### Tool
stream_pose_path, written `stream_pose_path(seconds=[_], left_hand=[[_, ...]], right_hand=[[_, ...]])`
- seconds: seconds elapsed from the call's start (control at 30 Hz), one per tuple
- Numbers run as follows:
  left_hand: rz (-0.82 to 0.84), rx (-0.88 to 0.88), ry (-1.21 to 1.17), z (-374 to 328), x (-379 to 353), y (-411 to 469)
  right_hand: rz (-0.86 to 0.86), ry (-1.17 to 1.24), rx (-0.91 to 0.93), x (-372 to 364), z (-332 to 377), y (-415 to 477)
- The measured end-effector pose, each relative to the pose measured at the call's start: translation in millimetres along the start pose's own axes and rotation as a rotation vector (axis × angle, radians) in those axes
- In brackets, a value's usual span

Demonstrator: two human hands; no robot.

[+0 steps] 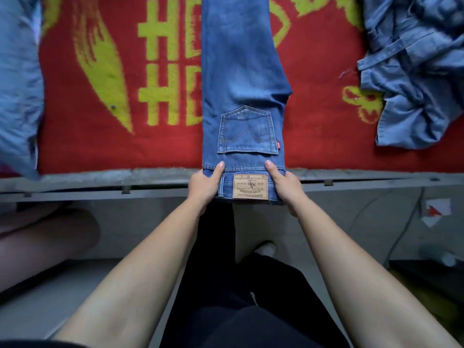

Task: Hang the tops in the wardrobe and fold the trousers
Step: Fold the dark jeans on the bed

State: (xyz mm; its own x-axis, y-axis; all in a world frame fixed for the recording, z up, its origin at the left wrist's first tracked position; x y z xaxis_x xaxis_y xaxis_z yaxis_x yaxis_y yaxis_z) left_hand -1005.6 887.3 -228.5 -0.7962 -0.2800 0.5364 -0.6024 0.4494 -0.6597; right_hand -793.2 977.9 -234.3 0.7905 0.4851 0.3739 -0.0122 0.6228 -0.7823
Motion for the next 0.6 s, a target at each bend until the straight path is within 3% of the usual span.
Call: stream_pose_path(seconds=[0.2, 0.37, 0.5, 0.6], left_hand=[[0.029, 0.161, -0.026, 58.4, -4.9, -90.4], [0.162, 0.313, -0.288, 60.6, -10.0, -110.1], [0.066, 0.232, -0.461, 27.5, 7.9, -90.0], [0.149, 0.196, -0.658, -14.8, 20.5, -67.7]], right_hand=[[0.09, -0.113, -0.142, 23.2, -62.2, -62.9], [0.06, -0.036, -0.088, 38.9, -66.3, -74.4], [0.114, 0.176, 0.02, 45.0, -33.6, -66.2], [0.194, 0.312, 0.026, 51.9, 8.1, -51.0]])
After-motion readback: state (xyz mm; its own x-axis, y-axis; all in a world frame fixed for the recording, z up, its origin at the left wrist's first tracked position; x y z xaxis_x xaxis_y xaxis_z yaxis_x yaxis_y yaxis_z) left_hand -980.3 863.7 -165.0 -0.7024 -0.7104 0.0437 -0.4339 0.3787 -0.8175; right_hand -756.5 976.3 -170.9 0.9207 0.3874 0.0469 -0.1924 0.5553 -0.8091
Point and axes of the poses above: each hand's wrist, its own y-axis towards the middle knuckle, its own x-axis out of the back of the hand, z = x × y, the point moved 3 cm from there along y, towards the middle knuckle, and after that the axes turned 5 degrees about -z, right-handed, at the moved point
